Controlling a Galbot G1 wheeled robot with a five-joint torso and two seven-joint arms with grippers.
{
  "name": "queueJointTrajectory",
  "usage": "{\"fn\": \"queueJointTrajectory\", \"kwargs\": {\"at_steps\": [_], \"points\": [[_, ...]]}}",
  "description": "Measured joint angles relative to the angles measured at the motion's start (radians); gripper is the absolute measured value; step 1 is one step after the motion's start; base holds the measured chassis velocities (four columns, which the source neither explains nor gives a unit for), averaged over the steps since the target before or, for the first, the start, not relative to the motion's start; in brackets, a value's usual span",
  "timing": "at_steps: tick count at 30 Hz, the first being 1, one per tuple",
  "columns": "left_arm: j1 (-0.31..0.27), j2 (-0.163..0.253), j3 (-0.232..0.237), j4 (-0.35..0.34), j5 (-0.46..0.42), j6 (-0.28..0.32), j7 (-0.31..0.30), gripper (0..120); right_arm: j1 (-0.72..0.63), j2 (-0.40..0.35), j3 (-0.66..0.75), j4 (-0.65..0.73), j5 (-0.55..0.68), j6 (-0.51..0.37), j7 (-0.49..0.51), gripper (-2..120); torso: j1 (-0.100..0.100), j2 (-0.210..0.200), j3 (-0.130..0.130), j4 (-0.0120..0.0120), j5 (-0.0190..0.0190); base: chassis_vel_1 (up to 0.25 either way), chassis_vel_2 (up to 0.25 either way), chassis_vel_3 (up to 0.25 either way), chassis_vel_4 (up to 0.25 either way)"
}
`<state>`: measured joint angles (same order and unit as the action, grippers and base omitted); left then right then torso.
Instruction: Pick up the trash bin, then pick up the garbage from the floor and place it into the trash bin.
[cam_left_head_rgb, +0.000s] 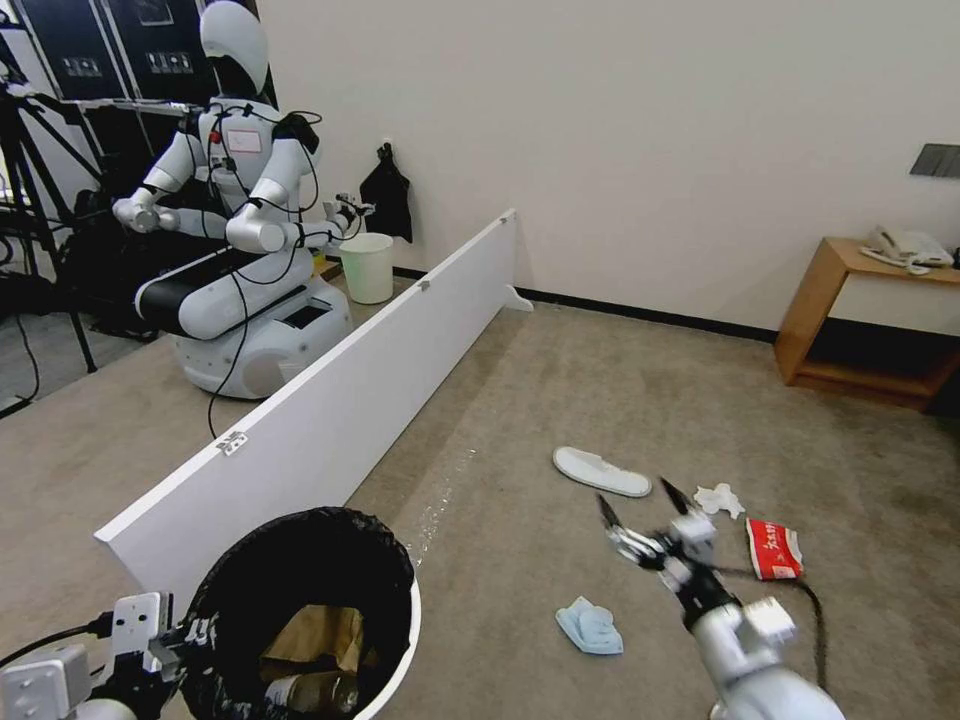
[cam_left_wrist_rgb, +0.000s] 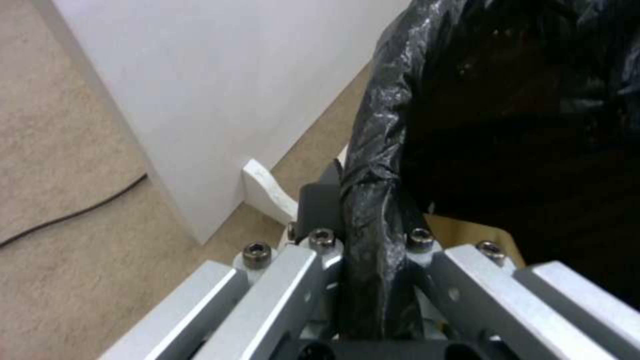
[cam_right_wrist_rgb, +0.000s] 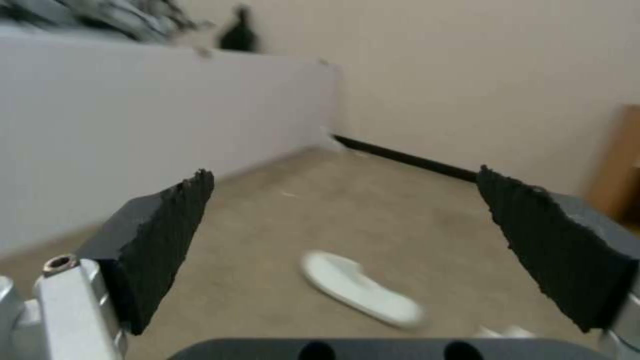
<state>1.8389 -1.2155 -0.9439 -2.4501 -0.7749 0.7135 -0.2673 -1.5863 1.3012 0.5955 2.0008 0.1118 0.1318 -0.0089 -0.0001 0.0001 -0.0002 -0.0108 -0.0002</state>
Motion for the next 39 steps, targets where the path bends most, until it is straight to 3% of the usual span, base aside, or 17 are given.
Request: {"fn": "queueJointTrajectory", "kwargs": {"at_steps": [8,17,25,39], "points": [[0.007,-0.027,0.002,0.023,0.003,-0.015,0.000,3,-0.108,0.099,0.028,0.007,-0.093,0.063,-0.041,100,0.000,0.000,0.000,0.0001,-0.0001,0.000,0.000,0.000,0.000],[-0.006,-0.052,0.011,0.054,0.019,-0.030,0.011,3,-0.102,0.215,0.043,-0.003,-0.125,0.074,-0.064,100,0.000,0.000,0.000,-0.0001,0.0001,0.000,0.000,0.000,0.000],[-0.017,-0.049,0.014,0.072,0.022,-0.034,0.020,3,-0.106,0.284,0.059,-0.024,-0.160,0.108,-0.071,100,0.000,0.000,0.000,-0.0002,0.0001,0.000,0.000,0.000,0.000],[-0.019,-0.046,0.022,0.080,0.036,-0.039,0.028,3,-0.108,0.307,0.062,-0.034,-0.197,0.124,-0.081,100,0.000,0.000,0.000,0.0000,0.0002,0.000,0.000,0.000,0.000]]}}
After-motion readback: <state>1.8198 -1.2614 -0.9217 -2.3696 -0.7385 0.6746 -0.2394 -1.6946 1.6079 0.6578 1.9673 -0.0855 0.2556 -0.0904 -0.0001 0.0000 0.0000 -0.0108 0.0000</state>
